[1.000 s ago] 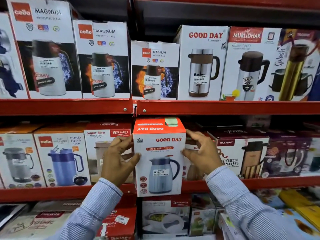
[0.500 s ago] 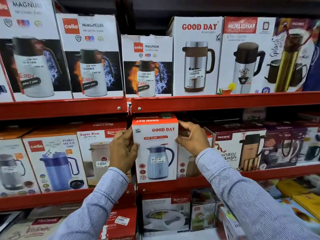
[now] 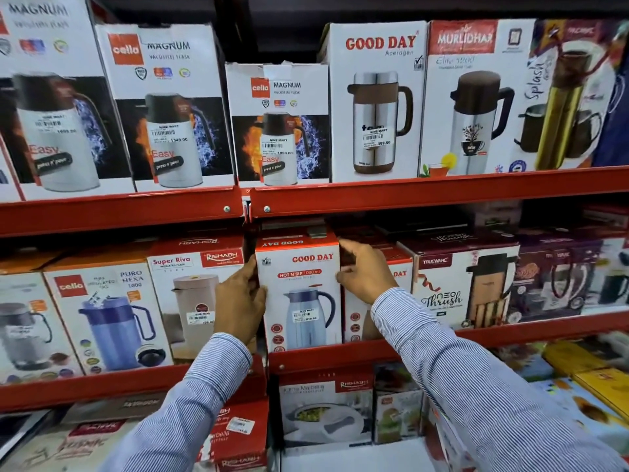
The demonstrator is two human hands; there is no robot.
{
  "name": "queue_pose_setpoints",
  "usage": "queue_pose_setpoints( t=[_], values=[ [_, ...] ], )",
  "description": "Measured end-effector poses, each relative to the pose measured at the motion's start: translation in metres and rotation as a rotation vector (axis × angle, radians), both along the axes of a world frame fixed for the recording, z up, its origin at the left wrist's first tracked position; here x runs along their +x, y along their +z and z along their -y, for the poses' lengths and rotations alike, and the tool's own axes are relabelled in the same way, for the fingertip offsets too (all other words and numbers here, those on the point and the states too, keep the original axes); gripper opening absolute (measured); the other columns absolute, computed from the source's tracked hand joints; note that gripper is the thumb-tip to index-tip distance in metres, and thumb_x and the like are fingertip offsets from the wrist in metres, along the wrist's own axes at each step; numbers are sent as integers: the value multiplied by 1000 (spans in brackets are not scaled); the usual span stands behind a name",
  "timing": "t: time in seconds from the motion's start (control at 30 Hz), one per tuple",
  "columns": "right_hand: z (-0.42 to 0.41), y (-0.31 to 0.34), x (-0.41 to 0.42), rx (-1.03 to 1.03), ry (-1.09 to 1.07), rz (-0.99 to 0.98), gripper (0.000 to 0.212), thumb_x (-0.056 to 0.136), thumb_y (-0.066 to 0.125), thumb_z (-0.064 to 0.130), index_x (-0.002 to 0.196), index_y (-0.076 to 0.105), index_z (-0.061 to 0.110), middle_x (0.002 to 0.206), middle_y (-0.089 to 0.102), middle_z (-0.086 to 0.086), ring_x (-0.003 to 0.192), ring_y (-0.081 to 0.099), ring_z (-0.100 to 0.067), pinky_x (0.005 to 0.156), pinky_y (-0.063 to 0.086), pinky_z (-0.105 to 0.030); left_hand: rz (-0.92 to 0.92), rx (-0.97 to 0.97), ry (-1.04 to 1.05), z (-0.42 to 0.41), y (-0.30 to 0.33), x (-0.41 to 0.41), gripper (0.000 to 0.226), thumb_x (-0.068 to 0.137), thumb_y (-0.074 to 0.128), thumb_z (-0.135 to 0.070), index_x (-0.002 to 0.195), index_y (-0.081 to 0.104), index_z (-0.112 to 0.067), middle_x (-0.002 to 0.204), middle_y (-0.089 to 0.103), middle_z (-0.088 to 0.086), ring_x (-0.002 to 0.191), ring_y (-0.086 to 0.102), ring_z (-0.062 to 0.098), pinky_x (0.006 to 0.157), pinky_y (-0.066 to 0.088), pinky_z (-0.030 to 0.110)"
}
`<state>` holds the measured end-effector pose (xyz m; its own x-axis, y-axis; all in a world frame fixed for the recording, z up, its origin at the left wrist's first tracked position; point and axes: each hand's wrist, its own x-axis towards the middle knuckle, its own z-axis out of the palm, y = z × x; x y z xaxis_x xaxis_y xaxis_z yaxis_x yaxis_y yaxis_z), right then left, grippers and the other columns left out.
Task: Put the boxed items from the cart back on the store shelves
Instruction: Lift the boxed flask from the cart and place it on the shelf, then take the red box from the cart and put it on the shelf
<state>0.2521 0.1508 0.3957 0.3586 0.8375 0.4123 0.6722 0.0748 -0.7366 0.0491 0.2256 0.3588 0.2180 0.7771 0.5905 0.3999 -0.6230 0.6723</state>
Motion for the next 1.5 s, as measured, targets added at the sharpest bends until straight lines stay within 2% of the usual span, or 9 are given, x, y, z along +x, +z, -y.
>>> queue_pose_setpoints(
  t=[0.1,0.17,0.33,0.77,1.0,1.17,1.27,1.4,1.5],
  values=[
    [15,1,-8,3,-12,31,75,79,69,4,145,38,21,132,57,7,89,67,-9,92,53,-28,-42,2,21,11,-3,0,71,84,70,-7,147,37,-14,126,68,9,104,66,11,93,52,31],
    [30,-9,-10,66,-10,128,78,79,71,13,147,33,24,146,44,6,119,57,-14,105,43,-29,-77,24,22,24,-13,-1,81,82,74,-15,150,30,-15,140,58,8,122,60,20,101,48,33],
    [82,-78,-14,60,-13,430,80,86,57,37,150,9,40,163,-4,4,150,4,-19,120,12,-37,-560,201,45,69,-74,-9,97,83,62,-47,153,-4,-35,165,-9,6,152,-2,33,121,12,57],
    [210,-320,-8,-566,-103,609,80,87,43,51,152,8,22,160,-5,-23,147,2,-44,114,14,-62,-994,-70,-107,179,-282,-47,87,83,34,-76,154,13,-29,165,8,10,148,10,47,110,14,74],
    [275,-427,-25,-1043,31,175,81,93,32,54,152,-7,14,160,-17,-13,149,-2,-34,121,18,-46,-1099,-755,-252,236,-372,-62,103,76,24,-80,154,-10,-21,165,-6,10,152,4,34,122,12,54],
    [297,-463,-49,-1464,-25,-296,77,92,33,59,151,15,13,146,46,-16,128,51,-31,107,40,-39,-984,-1235,-171,260,-401,-60,99,78,66,-54,150,21,-3,150,41,23,131,49,36,108,43,38],
    [312,-493,-61,-1497,-112,-565,65,86,41,62,128,53,14,126,64,-15,112,62,-30,99,49,-41,-1005,-1426,-165,259,-450,-68,112,56,55,-87,134,51,-7,131,64,15,116,63,29,98,50,30],
    [320,-514,-74,-1428,-219,-933,69,82,52,61,126,55,8,119,68,-13,107,65,-30,101,49,-45,-836,-1531,25,263,-424,-63,66,82,62,-56,131,57,-12,128,66,11,115,63,25,97,48,27],
    [312,-479,-82,-1318,-302,-1066,63,82,61,51,126,53,7,114,66,-12,93,65,-26,97,49,-40,-629,-1646,47,262,-433,-68,72,66,80,-48,124,62,-9,119,71,10,104,68,24,95,50,28]
  ],
)
